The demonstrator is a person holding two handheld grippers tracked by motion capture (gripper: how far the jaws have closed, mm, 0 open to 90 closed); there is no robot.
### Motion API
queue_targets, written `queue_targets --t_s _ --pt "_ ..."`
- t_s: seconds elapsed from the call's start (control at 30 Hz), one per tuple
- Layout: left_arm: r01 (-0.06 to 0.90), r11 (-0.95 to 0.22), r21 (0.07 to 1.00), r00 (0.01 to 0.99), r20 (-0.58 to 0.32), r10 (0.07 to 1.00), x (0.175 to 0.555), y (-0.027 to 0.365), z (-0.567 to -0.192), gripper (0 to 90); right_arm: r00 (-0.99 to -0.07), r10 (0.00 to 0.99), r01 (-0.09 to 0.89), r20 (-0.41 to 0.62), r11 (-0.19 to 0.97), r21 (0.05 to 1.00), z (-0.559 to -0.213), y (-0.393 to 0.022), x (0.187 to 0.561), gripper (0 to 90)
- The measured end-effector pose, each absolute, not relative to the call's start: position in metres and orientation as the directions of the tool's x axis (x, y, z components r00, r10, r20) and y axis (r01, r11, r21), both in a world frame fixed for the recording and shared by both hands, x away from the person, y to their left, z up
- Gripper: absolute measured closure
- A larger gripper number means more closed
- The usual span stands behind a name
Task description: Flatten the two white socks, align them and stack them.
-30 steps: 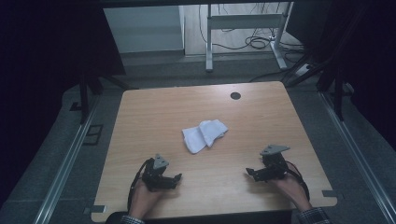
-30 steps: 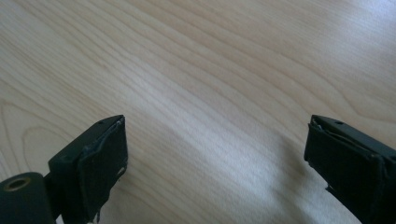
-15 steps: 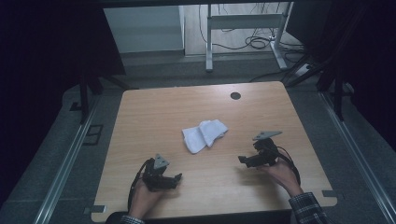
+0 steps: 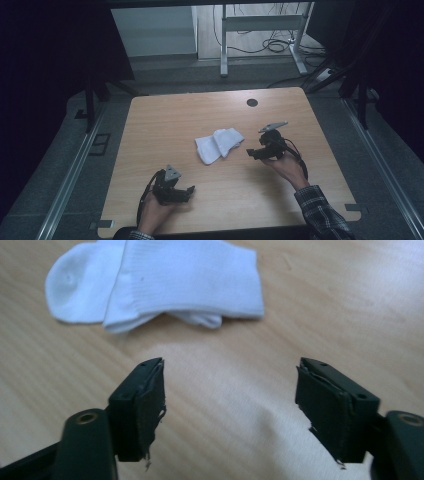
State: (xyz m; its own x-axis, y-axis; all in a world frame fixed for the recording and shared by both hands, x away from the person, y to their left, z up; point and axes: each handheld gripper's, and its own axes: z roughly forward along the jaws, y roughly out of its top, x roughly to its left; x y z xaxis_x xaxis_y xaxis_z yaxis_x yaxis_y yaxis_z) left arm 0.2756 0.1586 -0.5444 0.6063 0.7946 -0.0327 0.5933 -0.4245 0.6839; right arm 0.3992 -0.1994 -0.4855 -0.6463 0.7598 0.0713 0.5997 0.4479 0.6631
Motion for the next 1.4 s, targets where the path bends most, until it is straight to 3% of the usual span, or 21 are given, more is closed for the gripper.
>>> queue_targets --t_s 0.33,0.47,0.6,0.77,0.93,1.07,1.1,1.2,1.4 --pt "0.594 -0.424 0.684 0.606 -0.033 0.795 0.276 0.159 -0.544 12.5 -0.656 0.749 0.606 0.098 0.445 0.66 -0.484 -0.179 0.436 43.0" --pt "0.594 -0.424 0.684 0.606 -0.034 0.795 0.276 0.159 -0.544 12.5 -0.635 0.763 0.629 0.119 0.421 0.653 -0.487 -0.171 0.451 55.0" --pt "0.59 -0.43 0.684 0.611 -0.03 0.791 0.276 0.158 -0.544 12.5 -0.625 0.772 0.643 0.116 0.425 0.638 -0.495 -0.164 0.463 60.5" --pt "0.592 -0.427 0.684 0.61 -0.033 0.792 0.276 0.158 -0.544 12.5 -0.605 0.788 0.653 0.115 0.408 0.638 -0.505 -0.162 0.473 61.6" --pt "0.591 -0.433 0.681 0.613 -0.03 0.789 0.276 0.158 -0.544 12.5 -0.61 0.788 0.64 0.08 0.431 0.636 -0.518 -0.159 0.478 53.1" --pt "0.591 -0.433 0.681 0.613 -0.03 0.789 0.276 0.158 -0.544 12.5 -0.619 0.782 0.642 0.066 0.456 0.616 -0.526 -0.156 0.479 56.2" --pt "0.591 -0.433 0.681 0.613 -0.03 0.79 0.276 0.158 -0.544 12.5 -0.629 0.774 0.635 0.067 0.463 0.618 -0.526 -0.156 0.478 68.1" --pt "0.591 -0.433 0.681 0.613 -0.03 0.79 0.276 0.158 -0.544 12.5 -0.626 0.777 0.644 0.072 0.462 0.61 -0.525 -0.154 0.476 78.8" --pt "0.593 -0.433 0.679 0.611 -0.029 0.791 0.276 0.158 -0.544 12.5 -0.62 0.781 0.659 0.079 0.464 0.592 -0.506 -0.152 0.468 82.0"
